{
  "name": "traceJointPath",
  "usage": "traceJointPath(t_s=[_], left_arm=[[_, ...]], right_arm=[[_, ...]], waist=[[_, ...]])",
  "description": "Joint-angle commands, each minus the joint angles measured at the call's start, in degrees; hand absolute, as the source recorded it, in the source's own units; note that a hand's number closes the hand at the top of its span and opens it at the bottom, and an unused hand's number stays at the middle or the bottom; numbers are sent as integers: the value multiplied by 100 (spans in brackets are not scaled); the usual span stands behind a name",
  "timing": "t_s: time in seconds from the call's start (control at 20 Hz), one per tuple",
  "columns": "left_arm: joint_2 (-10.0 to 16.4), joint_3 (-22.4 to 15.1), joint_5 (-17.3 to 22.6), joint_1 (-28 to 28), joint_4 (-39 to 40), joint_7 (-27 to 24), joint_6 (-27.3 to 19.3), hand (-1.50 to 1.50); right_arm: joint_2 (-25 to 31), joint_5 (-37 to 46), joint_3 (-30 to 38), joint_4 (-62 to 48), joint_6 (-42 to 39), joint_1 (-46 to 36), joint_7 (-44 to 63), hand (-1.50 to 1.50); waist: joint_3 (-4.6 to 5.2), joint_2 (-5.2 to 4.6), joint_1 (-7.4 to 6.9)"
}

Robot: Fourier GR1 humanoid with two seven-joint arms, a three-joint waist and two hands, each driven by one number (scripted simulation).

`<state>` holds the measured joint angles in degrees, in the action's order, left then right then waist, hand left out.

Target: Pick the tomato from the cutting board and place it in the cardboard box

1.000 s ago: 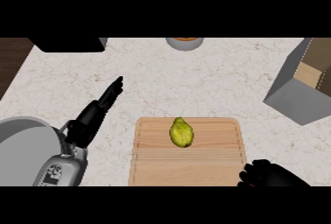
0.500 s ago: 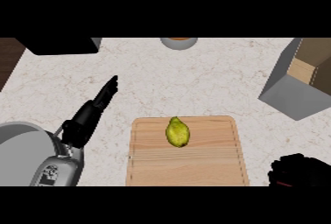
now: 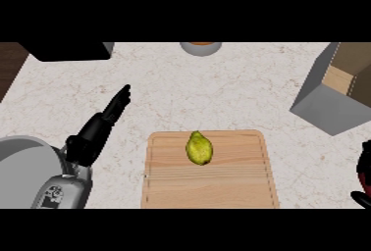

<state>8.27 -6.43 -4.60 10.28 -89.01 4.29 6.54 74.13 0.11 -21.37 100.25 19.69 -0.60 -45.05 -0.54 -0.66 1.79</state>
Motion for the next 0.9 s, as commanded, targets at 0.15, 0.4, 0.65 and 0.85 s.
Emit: traceJointPath(t_s=[0.15,0.4,0.65,0.85], left_arm=[[-13,-76,12,-31,-60,57,68,0],[-152,-246,-69,170,38,111,81,0],[-130,-365,-96,102,11,25,230,0],[-179,-265,-45,459,160,211,242,0]], right_arm=[[566,-1931,1257,-1777,-1850,-256,-1593,150],[897,-2341,1671,-3378,-3493,-688,-2403,150],[651,-1791,1482,-4333,-3787,-1395,-2352,150],[192,-1274,1258,-4703,-3454,-2097,-2217,150]], waist=[[13,-4,-191],[31,-38,-417],[37,-42,-610],[36,-58,-664]])
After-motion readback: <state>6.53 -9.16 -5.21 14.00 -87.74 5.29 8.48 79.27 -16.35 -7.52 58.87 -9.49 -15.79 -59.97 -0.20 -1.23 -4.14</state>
